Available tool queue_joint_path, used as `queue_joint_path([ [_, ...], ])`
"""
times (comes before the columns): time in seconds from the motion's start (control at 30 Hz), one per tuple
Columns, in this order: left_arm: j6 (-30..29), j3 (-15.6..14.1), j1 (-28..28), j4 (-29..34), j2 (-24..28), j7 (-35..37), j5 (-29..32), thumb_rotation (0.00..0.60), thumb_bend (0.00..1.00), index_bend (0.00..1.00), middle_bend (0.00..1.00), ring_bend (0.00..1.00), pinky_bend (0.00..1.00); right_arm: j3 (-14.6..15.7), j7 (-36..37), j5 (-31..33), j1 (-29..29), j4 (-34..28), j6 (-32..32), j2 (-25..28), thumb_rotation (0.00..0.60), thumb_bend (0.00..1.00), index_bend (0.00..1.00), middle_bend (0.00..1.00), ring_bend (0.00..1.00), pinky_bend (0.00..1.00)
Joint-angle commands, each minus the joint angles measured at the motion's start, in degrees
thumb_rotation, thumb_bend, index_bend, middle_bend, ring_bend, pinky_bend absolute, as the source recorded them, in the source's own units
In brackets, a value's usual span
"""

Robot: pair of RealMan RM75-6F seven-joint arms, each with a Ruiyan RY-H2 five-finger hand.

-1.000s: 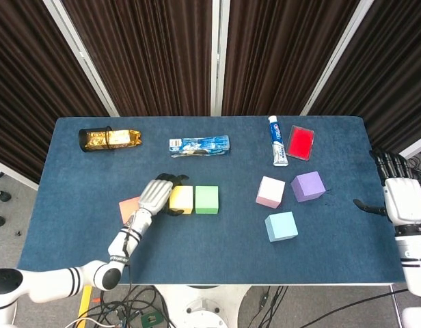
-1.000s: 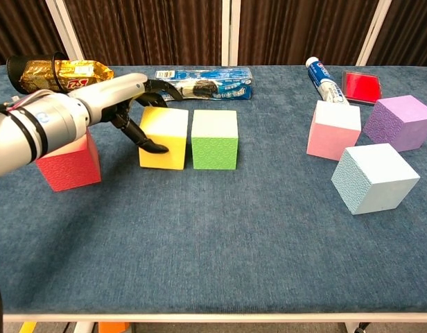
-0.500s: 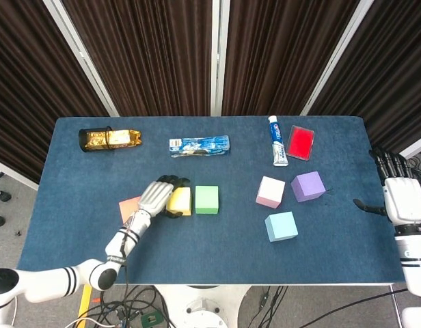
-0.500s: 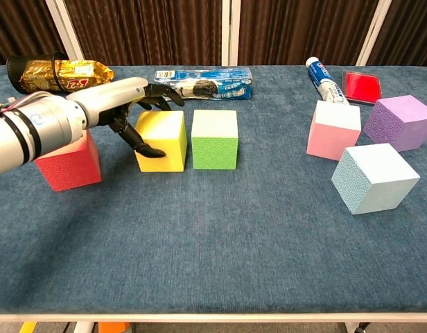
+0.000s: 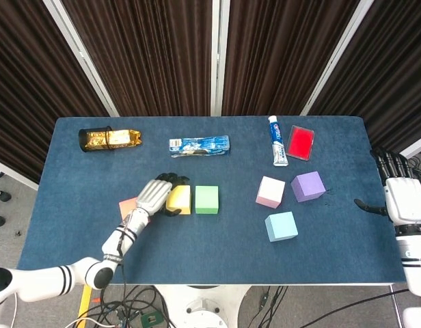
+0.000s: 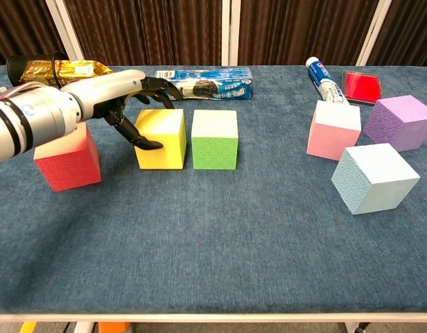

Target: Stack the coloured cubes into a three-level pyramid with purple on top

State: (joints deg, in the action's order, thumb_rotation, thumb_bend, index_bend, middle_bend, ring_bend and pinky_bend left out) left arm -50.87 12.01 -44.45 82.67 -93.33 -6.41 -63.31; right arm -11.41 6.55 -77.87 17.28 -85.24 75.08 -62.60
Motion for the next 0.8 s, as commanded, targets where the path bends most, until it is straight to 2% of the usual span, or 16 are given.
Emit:
queue_joint_path([
  [0.03,0.4,-0.3,0.0,0.5,0.5,-0.1,0.2,0.6,0.21,0.17,0.23,0.09,0.14,0.0,-0.1,0.0,0.0,0.0,0.0,-0.1,0.6,0.0,0.0,0.0,0.0,0.0],
  [0.27,-0.2,0.0,0.0,0.4,0.5,0.2,0.3,0.6,0.2,0.17,0.26,0.08,0.14,0.0,-0.2,0.2,-0.1,0.0,0.0,-0.1,0.6,0.0,0.0,0.0,0.0,0.0],
  [0.6,-1.2,-0.2,0.1,-0.1,-0.2,0.5,-0.8,0.6,0.21,0.2,0.45,0.08,0.15,0.0,-0.3,0.5,0.0,0.5,-0.3,-0.3,0.6,0.0,0.0,0.0,0.0,0.0],
  [0.8,-2.7,0.1,0.3,-0.6,-0.9,1.2,-2.2,0.6,0.21,0.2,0.46,0.08,0.15,0.0,-0.4,0.5,0.0,0.4,-0.2,-0.3,0.6,0.0,0.0,0.0,0.0,0.0],
])
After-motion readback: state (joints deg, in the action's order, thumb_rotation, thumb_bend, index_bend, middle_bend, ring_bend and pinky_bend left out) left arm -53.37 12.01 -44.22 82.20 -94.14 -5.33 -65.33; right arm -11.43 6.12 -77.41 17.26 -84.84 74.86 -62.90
